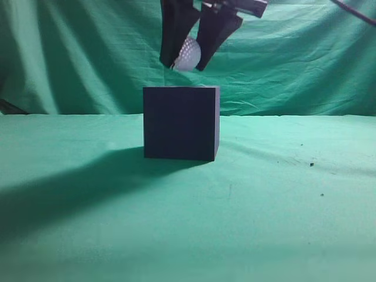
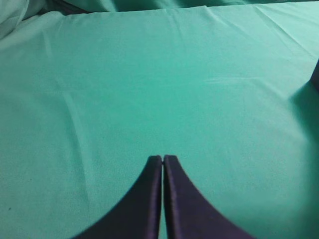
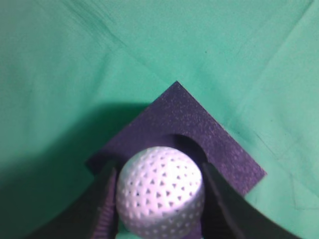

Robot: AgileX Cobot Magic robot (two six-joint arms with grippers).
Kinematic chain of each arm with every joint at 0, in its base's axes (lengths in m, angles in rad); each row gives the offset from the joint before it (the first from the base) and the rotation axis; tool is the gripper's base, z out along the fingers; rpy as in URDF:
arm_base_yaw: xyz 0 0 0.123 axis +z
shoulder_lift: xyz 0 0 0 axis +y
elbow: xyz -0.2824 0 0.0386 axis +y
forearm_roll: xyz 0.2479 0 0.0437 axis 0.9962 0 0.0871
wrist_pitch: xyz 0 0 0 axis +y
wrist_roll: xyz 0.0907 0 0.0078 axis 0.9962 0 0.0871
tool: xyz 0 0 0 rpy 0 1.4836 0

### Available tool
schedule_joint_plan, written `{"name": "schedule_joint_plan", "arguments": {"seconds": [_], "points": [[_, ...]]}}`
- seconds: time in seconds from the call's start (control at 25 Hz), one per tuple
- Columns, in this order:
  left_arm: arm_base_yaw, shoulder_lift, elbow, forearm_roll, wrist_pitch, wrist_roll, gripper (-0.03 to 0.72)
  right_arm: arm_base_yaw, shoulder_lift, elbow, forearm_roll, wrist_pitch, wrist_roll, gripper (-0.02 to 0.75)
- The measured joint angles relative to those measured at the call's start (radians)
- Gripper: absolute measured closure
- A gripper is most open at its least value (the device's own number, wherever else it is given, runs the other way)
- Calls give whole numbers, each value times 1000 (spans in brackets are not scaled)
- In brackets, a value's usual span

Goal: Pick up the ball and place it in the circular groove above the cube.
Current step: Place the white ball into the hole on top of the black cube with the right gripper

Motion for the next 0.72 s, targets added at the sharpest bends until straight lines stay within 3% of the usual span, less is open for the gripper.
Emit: {"name": "schedule_joint_plan", "arguments": {"seconds": [0.4,0.6,0.68,0.72], "points": [[0,0,0,0,0,0,688,0,38,0,-51,-33,-9,430],[0,0,0,0,0,0,688,0,38,0,-55,-33,-9,150],[0,0,0,0,0,0,688,0,38,0,-55,-33,-9,90],[0,0,0,0,0,0,688,0,38,0,-55,-30,-7,104]]}}
